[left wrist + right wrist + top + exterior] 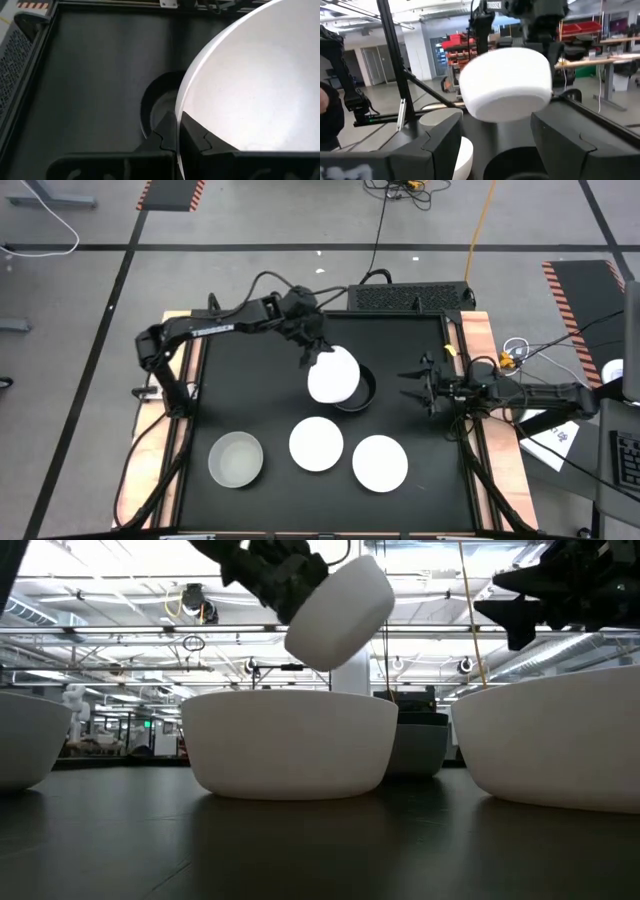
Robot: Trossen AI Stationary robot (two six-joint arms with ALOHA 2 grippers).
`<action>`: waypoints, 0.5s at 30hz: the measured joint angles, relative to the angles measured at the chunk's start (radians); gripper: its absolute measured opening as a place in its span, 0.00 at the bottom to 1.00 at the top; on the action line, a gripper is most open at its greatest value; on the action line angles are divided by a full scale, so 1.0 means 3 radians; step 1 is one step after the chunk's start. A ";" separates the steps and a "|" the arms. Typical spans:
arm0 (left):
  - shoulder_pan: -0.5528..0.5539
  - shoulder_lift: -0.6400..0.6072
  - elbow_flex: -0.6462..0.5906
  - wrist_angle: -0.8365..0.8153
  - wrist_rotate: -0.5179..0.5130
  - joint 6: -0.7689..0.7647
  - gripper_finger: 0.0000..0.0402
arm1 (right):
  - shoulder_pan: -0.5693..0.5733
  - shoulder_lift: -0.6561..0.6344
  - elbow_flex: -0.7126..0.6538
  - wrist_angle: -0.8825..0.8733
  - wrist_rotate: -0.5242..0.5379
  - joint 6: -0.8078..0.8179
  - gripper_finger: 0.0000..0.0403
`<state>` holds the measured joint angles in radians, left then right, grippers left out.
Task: Nest bowls inside each other
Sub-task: Stack the top left white bowl on the black bowl
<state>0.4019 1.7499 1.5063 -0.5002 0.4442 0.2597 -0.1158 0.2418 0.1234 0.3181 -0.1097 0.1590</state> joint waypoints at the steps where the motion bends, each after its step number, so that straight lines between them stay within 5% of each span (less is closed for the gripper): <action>1: 0.0013 0.0054 0.0051 -0.0009 0.0004 0.0008 0.00 | 0.0000 -0.0046 0.0000 -0.0036 -0.0001 -0.0016 0.57; 15: 0.0052 0.0852 0.0935 -0.0539 0.0007 0.0162 0.00 | 0.0000 -0.0343 0.0000 -0.0270 -0.0083 -0.0056 0.57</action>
<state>0.4175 2.0056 1.7869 -0.6619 0.4463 0.3082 -0.1158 0.1390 0.1234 0.2372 -0.1344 0.1421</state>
